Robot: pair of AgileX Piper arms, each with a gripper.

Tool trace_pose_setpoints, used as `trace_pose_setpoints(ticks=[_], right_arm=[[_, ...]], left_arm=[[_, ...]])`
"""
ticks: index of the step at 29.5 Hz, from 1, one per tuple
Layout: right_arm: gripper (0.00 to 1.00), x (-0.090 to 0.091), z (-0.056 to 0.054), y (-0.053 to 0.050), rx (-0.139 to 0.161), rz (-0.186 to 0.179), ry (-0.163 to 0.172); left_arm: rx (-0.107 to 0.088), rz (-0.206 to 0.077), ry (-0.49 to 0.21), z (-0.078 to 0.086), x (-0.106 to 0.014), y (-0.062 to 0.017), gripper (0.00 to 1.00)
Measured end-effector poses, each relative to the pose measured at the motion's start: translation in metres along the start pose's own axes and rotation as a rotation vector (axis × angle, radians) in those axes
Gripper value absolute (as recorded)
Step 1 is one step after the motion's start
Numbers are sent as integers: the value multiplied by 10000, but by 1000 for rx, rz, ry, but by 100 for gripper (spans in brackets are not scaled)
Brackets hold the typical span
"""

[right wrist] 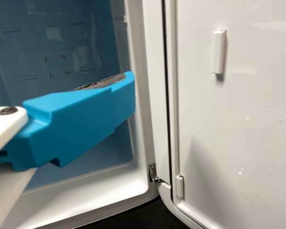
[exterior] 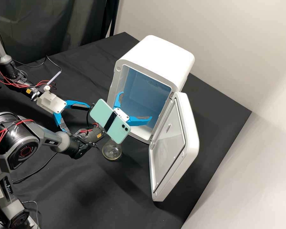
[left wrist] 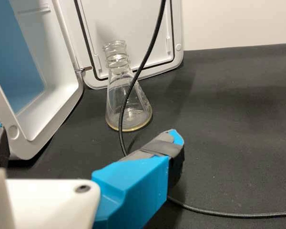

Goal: Place the flask in the incubator

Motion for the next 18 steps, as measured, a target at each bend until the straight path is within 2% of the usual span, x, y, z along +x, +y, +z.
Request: trace_pose_setpoints(ticks=[3,8,18], right_arm=[[100,-46,78,14,15,5,-22],[100,-190,196,32,26,-1,-44],[100,-481,246,15,0,-31,-9]], left_arm=[[-7,0,4,-12,-1,1,100],[-7,4,3,-11,-5,13,100],[-7,5,3,-10,-6,16,100]])
